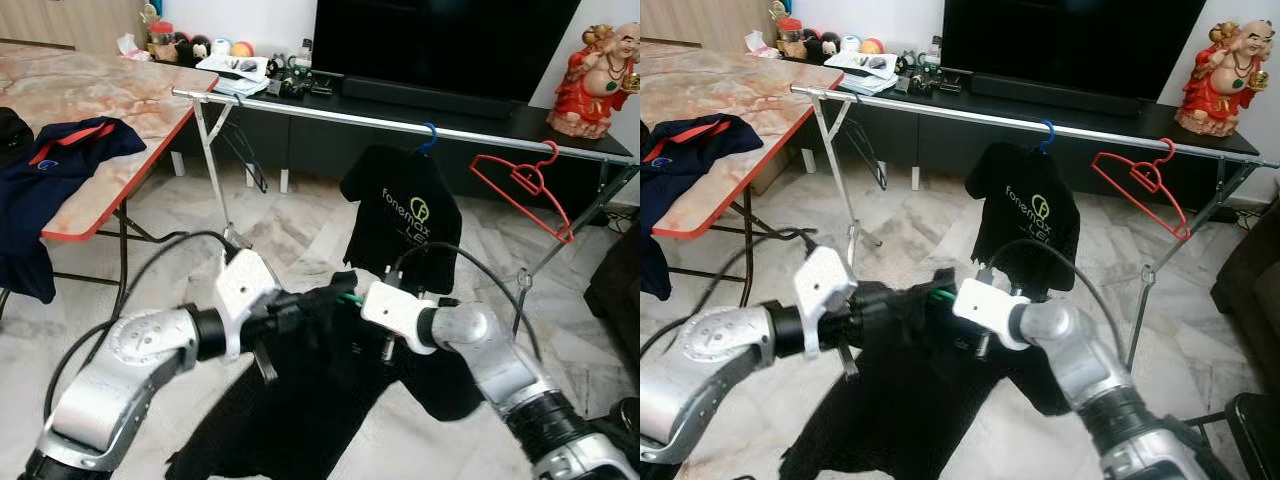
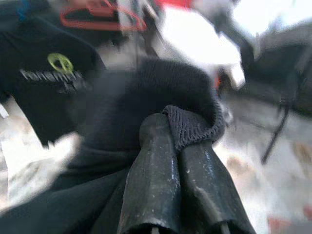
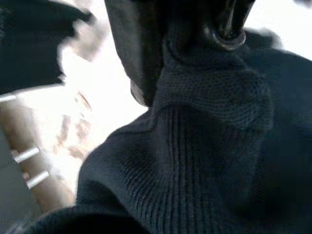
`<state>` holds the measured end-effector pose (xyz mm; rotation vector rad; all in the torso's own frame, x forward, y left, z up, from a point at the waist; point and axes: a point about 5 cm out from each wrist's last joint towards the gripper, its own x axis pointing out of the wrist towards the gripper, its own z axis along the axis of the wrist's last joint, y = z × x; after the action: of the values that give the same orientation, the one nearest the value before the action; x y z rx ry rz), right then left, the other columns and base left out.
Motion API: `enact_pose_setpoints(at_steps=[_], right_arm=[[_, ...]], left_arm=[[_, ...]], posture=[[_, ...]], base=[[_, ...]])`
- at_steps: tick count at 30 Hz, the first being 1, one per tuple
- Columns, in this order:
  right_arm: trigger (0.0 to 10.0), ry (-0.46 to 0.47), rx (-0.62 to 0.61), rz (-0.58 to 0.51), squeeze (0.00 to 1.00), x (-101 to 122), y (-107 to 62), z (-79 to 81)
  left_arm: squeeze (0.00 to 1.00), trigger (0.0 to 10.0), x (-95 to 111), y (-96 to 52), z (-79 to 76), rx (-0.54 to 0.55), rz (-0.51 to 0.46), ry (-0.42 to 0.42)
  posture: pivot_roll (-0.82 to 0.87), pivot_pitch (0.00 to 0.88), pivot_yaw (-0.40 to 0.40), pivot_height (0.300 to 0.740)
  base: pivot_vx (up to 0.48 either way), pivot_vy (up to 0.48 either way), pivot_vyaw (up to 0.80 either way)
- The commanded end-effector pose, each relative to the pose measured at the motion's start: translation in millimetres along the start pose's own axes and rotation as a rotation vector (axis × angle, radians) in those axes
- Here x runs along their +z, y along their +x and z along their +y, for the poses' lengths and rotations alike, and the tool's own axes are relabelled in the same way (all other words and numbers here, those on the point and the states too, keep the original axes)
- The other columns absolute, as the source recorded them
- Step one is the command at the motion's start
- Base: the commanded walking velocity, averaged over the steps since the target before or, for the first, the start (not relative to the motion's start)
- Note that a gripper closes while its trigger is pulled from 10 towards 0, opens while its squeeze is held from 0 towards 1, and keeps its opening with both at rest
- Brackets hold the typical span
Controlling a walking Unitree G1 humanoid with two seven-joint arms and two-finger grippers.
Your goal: Hang hanger
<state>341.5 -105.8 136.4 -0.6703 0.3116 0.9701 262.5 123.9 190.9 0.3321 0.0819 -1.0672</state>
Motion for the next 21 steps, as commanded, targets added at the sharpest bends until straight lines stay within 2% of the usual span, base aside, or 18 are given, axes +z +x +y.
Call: enact_pose_setpoints(at_steps=[1, 2, 3, 5, 6, 10, 11, 12, 21], right_arm=[[0.0, 0.055, -0.027, -0.104, 0.0, 17.0, -5.9, -6.7], [0.0, 0.057, -0.026, -0.108, 0.0, 17.9, -6.0, -6.7], [0.0, 0.069, -0.033, -0.123, 0.0, 20.0, -6.7, -8.2], [0.0, 0.077, -0.036, -0.128, 0.0, 20.7, -6.9, -8.8], [0.0, 0.083, -0.04, -0.134, 0.0, 21.5, -7.0, -9.4], [0.0, 0.098, -0.044, -0.127, 0.0, 20.7, -6.4, -9.4], [0.0, 0.104, -0.043, -0.124, 0.0, 20.0, -6.4, -8.9], [0.0, 0.105, -0.042, -0.121, 0.0, 19.1, -6.4, -8.8], [0.0, 0.112, -0.11, -0.091, 0.0, 10.1, -1.7, -15.0]], left_arm=[[0.0, 4.7, -12.2, 4.2, -12.7, -0.07, 0.098, 0.021], [0.0, 4.7, -13.4, 4.2, -13.3, -0.072, 0.109, 0.024], [0.0, 6.1, -15.5, 4.7, -14.6, -0.071, 0.124, 0.023], [0.0, 6.1, -15.9, 5.1, -15.2, -0.072, 0.126, 0.02], [0.0, 10.0, -17.8, 5.8, -17.1, -0.075, 0.145, 0.012], [0.03, 10.0, -21.6, 6.2, -22.1, -0.105, 0.172, 0.023], [0.94, 10.0, -21.0, 6.6, -22.8, -0.106, 0.159, 0.014], [1.0, 10.0, -21.2, 5.8, -23.5, -0.112, 0.162, 0.015], [1.0, 10.0, -23.1, 2.5, -28.1, -0.163, 0.193, 0.032]], posture=[[0.11, 0.059, -0.108, 0.74], [0.11, 0.059, -0.108, 0.74], [0.11, 0.058, -0.108, 0.74], [0.11, 0.058, -0.108, 0.74], [0.11, 0.057, -0.109, 0.74], [0.11, 0.055, -0.11, 0.74], [0.11, 0.055, -0.11, 0.74], [0.11, 0.053, -0.11, 0.74], [0.12, 0.034, -0.106, 0.74]], base=[[0.0, 0.0, 0.0], [0.0, 0.0, 0.0], [0.0, 0.0, 0.0], [0.0, 0.0, 0.0], [0.0, 0.0, 0.0], [0.0, 0.0, 0.0], [0.0, 0.0, 0.0], [0.0, 0.0, 0.0], [0.0, 0.0, 0.0]])
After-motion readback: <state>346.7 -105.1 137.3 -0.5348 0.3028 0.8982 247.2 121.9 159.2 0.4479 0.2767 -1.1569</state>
